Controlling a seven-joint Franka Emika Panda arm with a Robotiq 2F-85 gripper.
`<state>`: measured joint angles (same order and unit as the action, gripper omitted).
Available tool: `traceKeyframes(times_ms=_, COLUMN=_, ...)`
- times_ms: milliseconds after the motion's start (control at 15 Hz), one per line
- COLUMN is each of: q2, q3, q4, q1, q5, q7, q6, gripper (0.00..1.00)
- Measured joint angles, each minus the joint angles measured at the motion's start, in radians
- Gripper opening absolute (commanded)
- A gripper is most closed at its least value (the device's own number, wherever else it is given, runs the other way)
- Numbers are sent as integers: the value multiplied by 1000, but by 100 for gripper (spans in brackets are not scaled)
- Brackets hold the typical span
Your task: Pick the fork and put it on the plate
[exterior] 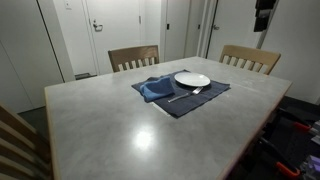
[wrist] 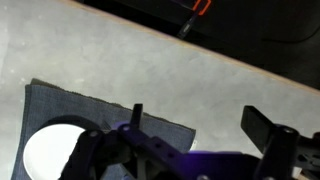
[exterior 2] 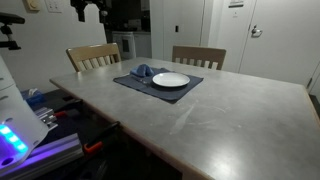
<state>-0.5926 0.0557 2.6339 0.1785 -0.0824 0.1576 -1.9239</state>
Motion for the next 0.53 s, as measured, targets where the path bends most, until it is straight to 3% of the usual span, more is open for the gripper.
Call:
traceKeyframes(times_ms=267, q2=79, q3=-29, q4=-5, q1=0, q5=58, q7=151, q6=-184, gripper=100)
traceKeyframes(times_ms=533, q2=181, q3=-91, q4=-13, q1=11, q5=28, q7=324, q6=-344, gripper=100)
